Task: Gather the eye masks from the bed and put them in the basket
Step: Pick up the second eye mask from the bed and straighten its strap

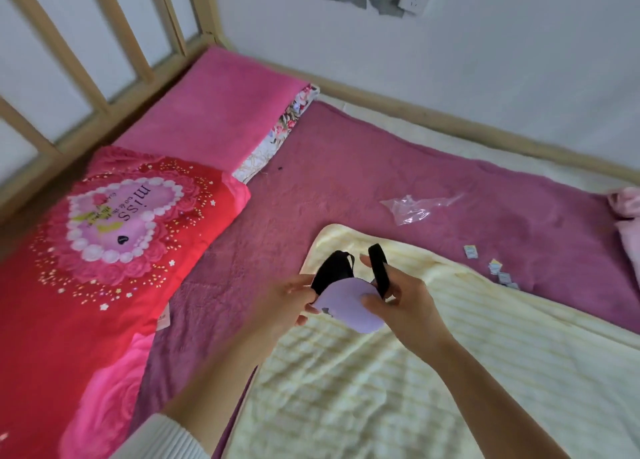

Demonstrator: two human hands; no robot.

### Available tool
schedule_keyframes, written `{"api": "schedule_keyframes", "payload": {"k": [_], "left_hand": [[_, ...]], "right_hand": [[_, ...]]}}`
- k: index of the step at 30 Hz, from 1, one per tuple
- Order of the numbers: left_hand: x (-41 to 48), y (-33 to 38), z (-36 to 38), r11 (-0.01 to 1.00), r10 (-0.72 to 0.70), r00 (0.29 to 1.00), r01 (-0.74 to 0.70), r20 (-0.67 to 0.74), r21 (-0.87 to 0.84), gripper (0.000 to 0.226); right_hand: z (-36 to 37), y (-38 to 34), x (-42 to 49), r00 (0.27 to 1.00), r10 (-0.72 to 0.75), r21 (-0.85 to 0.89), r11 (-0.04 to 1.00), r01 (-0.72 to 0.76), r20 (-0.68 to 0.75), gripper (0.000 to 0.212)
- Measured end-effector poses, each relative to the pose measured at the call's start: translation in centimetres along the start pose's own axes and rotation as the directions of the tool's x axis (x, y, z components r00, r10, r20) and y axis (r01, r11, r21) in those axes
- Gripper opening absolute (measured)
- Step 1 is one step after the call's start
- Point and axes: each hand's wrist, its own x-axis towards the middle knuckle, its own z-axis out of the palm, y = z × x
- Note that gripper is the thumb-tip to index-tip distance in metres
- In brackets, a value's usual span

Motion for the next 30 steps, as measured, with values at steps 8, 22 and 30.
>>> {"api": "schedule_keyframes", "payload": {"k": [8, 22, 30], "left_hand": [[-16.9, 2.9, 6.8, 0.996, 0.093, 0.995, -0.093, -0.02, 0.01, 0.036], [-30.2, 7.6, 11.8, 0.907, 0.283, 0.904, -0.361, 0.321, 0.218, 0.027], [-31.9, 8.8, 10.7, 0.733, 0.392, 0.846, -0.524, 0.361, 0.434, 0.016]], "right_hand": [[-7.0, -6.1, -13.9, 0.993, -0.111, 0.307, 0.945, 0.115, -0.029, 0.023], [-12.9, -11.4, -25.6, 0.93, -0.291, 0.16, 0.931, 0.329, -0.224, 0.018], [-15.5, -12.9, -26.6, 0.898, -0.403, -0.308, 0.889, 0.338, -0.178, 0.066]]}}
